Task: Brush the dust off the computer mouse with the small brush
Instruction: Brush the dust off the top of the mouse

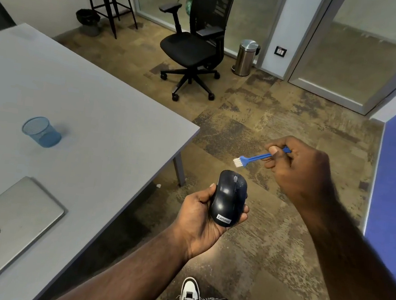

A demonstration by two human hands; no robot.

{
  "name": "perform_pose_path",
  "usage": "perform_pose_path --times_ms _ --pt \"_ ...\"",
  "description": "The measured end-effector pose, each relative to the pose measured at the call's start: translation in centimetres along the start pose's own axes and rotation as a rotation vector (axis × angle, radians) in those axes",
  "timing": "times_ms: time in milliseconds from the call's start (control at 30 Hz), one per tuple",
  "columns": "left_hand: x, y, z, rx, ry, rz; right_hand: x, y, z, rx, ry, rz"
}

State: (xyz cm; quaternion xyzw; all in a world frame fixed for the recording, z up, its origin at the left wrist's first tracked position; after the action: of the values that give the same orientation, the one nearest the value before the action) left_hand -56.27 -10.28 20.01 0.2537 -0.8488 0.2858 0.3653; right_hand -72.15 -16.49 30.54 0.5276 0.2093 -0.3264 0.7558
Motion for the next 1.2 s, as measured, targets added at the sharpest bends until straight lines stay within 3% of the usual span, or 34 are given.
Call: perform_pose_path --times_ms 133,233,367,467,567,633,800,967,1200 --pt "-0.1 -0.7 -0.1 0.011 0.017 -0.056 -1.0 0.3 -1.0 -0.057 0.050 0.152" --pt "-0.1 -0.7 0.0 0.007 0.030 -0.084 -0.5 0.2 -1.6 -0.087 0.058 0.064" --pt "0.1 -0.3 -0.1 0.001 0.077 -0.086 -0.5 -1.0 -1.1 0.009 -0.026 -0.082" --pt "0.1 -0.4 -0.1 0.004 0.091 -0.086 -1.3 -0.8 -1.4 0.009 -0.082 0.063" --pt "0.0 -0.6 0.0 0.009 0.082 -0.096 -1.3 0.5 -1.9 -0.089 0.020 0.196" --pt "0.0 -0.6 0.0 0.008 0.086 -0.097 -0.6 0.8 -2.2 -0.101 0.074 0.163" --pt "-0.1 -0.2 0.0 0.000 0.112 -0.049 -0.6 -0.3 -1.2 0.003 -0.063 0.009" --pt "-0.4 -0.2 0.1 0.017 0.109 -0.020 -0.1 0.9 -1.6 -0.089 0.053 0.085" --pt "-0.7 0.0 0.2 0.028 0.094 0.019 -0.2 1.3 -1.3 -0.098 0.077 0.043"
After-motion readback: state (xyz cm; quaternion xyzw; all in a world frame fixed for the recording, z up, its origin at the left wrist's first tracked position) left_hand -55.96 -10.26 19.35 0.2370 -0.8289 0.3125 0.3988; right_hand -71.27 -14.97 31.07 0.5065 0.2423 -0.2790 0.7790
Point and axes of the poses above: each hand's wrist, its own z-axis towards the middle knuckle, its own x-axis out of the palm, y = z × x, the point moved 5 cm from there along z, towards the middle knuckle, and after that the axes turned 1 degree about -x, right-handed, at the moved point
